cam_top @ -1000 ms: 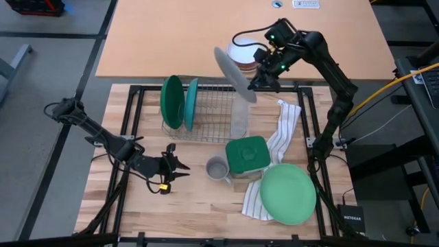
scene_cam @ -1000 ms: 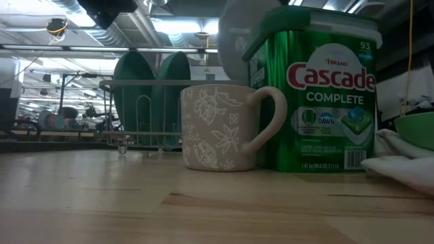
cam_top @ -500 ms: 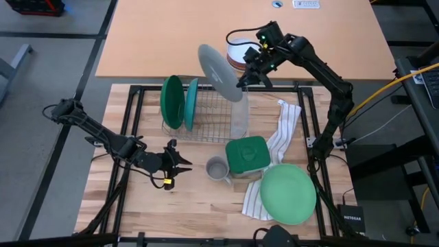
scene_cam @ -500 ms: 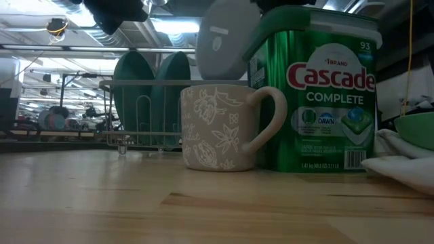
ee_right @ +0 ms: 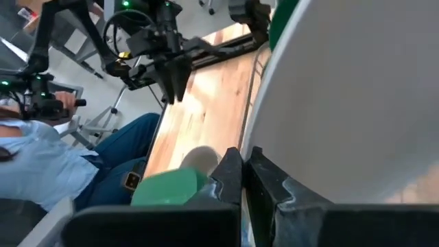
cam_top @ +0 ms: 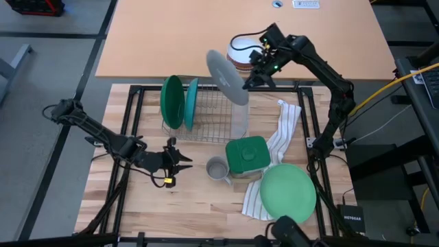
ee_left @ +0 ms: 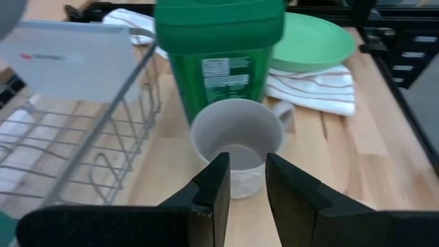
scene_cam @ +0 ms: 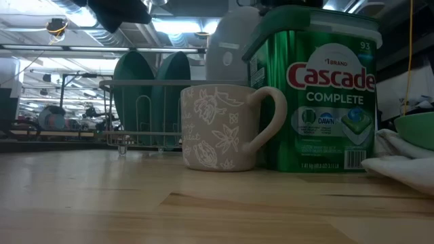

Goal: Sort dishes
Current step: Put the gray plate in the dish rack

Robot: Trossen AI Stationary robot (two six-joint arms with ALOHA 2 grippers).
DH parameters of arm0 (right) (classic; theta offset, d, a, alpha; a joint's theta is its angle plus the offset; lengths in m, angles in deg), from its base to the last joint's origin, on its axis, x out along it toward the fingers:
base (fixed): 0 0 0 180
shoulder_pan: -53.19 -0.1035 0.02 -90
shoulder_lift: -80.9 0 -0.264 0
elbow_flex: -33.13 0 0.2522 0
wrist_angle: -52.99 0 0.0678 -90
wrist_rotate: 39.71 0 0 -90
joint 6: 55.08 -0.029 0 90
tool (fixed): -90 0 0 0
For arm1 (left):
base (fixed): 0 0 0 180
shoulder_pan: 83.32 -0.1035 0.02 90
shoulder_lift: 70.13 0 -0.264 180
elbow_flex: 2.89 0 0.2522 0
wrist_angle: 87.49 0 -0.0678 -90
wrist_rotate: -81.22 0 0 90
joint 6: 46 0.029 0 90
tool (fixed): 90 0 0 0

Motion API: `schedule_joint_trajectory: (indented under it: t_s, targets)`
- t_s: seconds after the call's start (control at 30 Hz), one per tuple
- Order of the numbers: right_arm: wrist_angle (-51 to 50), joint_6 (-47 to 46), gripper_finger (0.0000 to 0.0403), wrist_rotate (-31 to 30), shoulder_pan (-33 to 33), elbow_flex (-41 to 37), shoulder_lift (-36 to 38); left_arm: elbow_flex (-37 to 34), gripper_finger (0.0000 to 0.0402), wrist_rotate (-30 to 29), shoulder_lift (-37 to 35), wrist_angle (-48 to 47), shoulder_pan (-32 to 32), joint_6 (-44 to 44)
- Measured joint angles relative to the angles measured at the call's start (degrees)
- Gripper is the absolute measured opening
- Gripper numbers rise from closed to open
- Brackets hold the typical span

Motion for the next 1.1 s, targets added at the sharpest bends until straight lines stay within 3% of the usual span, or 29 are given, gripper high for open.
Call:
schedule_joint_trajectory:
  t_s: [0.23, 0.67, 0.93, 1.1]
  targets:
    - [-10.3, 7.0, 0.0005, 1.9, 3.7, 0.0, 2.0, 0.0, 0.0084, -0.3, 0.0, 0.0, -3.1, 0.0]
    - [-15.1, 8.4, 0.0004, 1.7, 4.4, -1.2, 7.8, 0.0, 0.0084, -0.3, 0.0, 0.0, -7.3, 1.8]
    - [-13.9, 9.9, 0.0004, 1.7, 6.4, -15.9, 18.0, 0.0, 0.0084, -0.3, 0.0, 0.0, -7.9, 2.3]
    - [-8.0, 8.1, 0.0004, 5.2, 10.0, -28.1, 27.6, 0.0, 0.0084, -0.3, 0.0, 0.0, -8.1, 3.2]
